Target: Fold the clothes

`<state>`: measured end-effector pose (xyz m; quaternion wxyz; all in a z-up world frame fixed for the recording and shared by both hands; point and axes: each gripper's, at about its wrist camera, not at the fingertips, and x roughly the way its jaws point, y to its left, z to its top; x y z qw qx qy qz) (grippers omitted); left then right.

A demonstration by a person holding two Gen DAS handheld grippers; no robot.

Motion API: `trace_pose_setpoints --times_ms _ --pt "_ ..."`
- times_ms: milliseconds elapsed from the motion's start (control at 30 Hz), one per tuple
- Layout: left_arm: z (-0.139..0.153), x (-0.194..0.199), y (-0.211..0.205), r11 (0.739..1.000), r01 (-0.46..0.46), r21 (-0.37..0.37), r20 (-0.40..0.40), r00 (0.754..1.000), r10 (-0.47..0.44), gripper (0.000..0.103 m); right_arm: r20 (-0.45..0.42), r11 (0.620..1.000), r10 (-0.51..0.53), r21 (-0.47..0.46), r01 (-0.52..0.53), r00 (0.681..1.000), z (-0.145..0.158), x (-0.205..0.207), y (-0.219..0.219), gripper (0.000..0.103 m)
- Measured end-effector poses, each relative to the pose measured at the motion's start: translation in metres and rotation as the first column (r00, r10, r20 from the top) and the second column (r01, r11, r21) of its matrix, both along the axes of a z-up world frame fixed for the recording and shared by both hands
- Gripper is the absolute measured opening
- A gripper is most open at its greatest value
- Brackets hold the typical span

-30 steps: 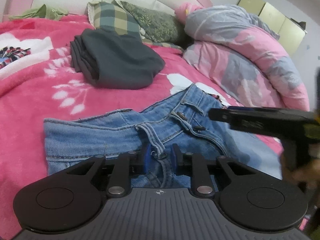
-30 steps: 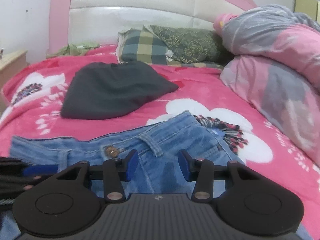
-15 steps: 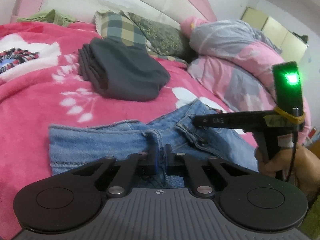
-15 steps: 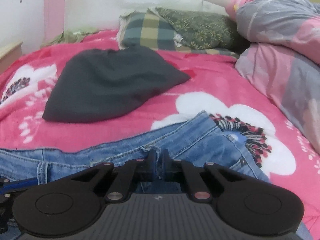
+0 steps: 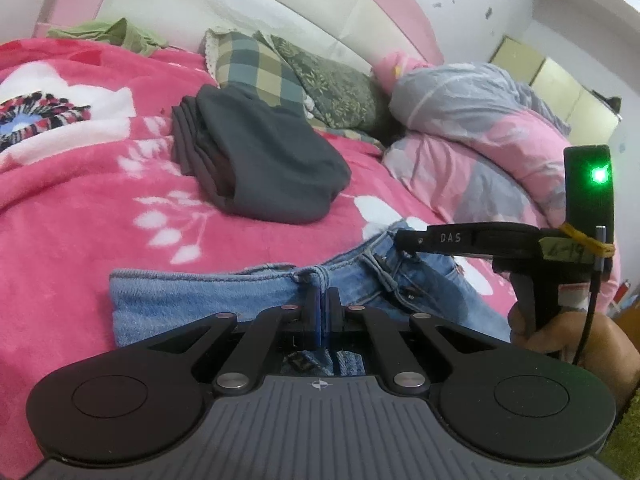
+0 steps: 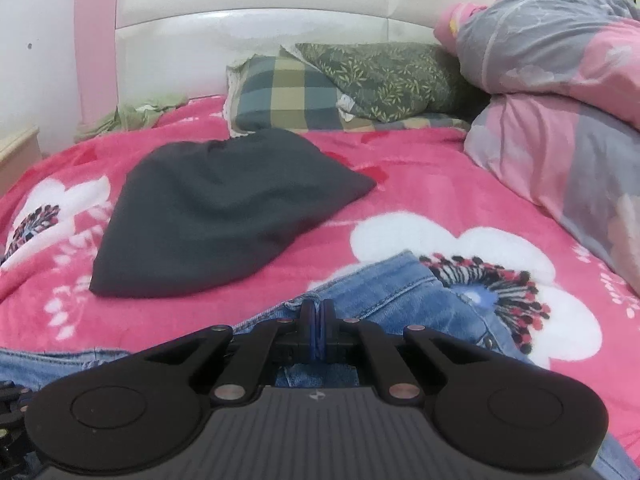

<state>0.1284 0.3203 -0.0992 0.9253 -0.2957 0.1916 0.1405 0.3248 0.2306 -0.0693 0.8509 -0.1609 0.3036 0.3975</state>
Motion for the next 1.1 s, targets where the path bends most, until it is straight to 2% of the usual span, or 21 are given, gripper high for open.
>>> trace_pose_setpoints --times_ms 233,367,467,533,600,700,767,833,967,1000,1067,1100 --pt "-0.004 0.004 0.002 1.0 -0.007 0.012 -0.025 1.0 0.007 0.002 -0.034 1.0 -0.022 -0.004 0.022 0.999 -0.022 0.009 0.012 0.002" --pt "-0.006 0.007 0.003 1.0 -0.007 0.012 -0.04 0.999 0.007 0.006 -0.035 0.999 -0.031 -0.02 0.03 0.999 -0.038 0.011 0.02 0.002" --pt "-0.008 0.005 0.004 1.0 -0.009 0.008 -0.037 0.999 0.009 0.006 -0.033 0.998 -0.026 -0.063 0.024 0.999 -0.026 0.009 0.023 0.004" --pt "-0.008 0.004 0.004 1.0 -0.007 0.006 -0.033 0.999 0.008 0.007 -0.073 1.0 0.0 -0.011 -0.001 0.997 -0.005 0.01 0.009 0.007" --pt "-0.009 0.004 0.005 1.0 -0.008 0.0 -0.033 0.999 0.008 0.007 -0.03 0.999 -0.041 0.016 0.042 0.999 0.015 0.013 -0.02 0.028" --pt "-0.009 0.004 0.006 1.0 -0.007 -0.008 -0.028 1.0 0.007 0.007 0.032 0.993 -0.105 0.06 0.103 0.994 0.045 0.019 -0.064 0.029" --pt "-0.01 0.004 0.007 1.0 -0.007 -0.014 -0.024 1.0 0.007 0.007 -0.003 0.989 -0.137 0.058 0.137 0.991 0.049 0.031 -0.086 0.028" --pt "-0.01 0.004 0.007 1.0 -0.007 -0.014 -0.021 1.0 0.007 0.007 -0.032 0.99 -0.135 0.028 0.136 0.99 0.04 0.041 -0.091 0.027" --pt "-0.011 0.003 0.006 1.0 -0.007 0.0 -0.018 1.0 0.007 0.007 -0.091 0.993 -0.099 -0.068 0.093 0.991 0.001 0.064 -0.061 0.026" --pt "-0.011 0.003 0.005 1.0 -0.006 0.002 -0.018 1.0 0.006 0.007 -0.09 0.988 -0.121 -0.104 0.112 0.989 -0.014 0.075 -0.05 0.025" --pt "-0.012 0.004 0.006 1.0 -0.001 -0.001 -0.015 1.0 0.001 0.007 -0.031 0.969 -0.202 -0.15 0.196 0.979 -0.034 0.092 -0.034 0.026" --pt "-0.012 0.004 0.006 1.0 0.001 -0.003 -0.014 1.0 -0.001 0.007 -0.065 0.966 -0.236 -0.12 0.228 0.969 -0.036 0.101 -0.034 0.026"
